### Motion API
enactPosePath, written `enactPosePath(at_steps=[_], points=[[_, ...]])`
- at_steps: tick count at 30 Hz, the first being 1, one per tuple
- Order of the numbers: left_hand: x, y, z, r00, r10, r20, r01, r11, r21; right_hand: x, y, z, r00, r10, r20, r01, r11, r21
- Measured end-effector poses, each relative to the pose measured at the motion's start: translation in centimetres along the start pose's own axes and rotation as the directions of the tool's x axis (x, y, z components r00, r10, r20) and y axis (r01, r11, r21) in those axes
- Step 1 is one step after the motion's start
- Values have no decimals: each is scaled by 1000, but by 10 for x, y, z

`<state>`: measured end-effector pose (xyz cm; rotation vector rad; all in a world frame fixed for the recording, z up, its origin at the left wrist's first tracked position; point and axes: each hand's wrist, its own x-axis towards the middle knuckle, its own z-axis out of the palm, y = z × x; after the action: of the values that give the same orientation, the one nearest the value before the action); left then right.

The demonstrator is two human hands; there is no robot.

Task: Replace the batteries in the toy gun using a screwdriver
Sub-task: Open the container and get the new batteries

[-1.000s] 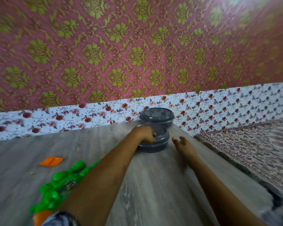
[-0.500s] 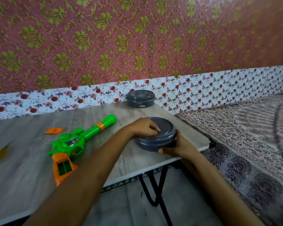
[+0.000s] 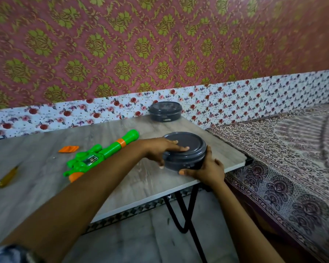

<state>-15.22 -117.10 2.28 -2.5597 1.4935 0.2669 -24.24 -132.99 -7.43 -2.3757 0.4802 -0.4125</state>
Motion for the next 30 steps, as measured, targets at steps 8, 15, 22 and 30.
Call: enactPosePath(at_steps=[8,15,22,30], points=[[-1,-5,5,953,-51,-300,88,990,113,7,-6,0,996,32,79,-30,999,-29],[9,5,-4,938,68,-340,32,959,280,6,-9,10,996,59,-67,-64,995,-76],[9,1,-11,944,124,-306,-19,945,325,6,-9,11,995,52,-85,-55,998,-32],[0,-27,-40,926,29,-375,-83,988,-128,7,-7,11,997,55,-46,-58,996,-67]])
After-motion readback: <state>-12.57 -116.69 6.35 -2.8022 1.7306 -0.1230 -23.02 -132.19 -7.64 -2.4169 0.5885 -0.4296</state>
